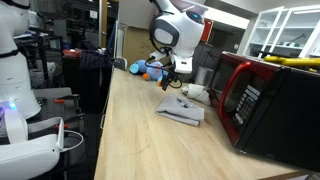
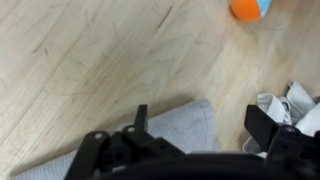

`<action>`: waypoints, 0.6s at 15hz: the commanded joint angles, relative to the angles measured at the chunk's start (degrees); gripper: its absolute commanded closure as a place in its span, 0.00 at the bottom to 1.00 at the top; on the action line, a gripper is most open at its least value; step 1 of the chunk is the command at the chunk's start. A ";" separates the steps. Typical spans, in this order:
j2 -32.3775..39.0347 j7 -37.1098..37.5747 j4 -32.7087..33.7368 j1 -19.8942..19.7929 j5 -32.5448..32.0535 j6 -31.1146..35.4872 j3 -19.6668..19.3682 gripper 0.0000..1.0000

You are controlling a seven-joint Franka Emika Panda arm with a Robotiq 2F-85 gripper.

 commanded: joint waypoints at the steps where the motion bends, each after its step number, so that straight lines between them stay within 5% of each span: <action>1: -2.14 -5.81 -2.84 0.53 -7.44 2.06 0.01 0.28; 9: -3.29 -18.33 -5.12 0.52 -20.96 13.44 1.73 0.90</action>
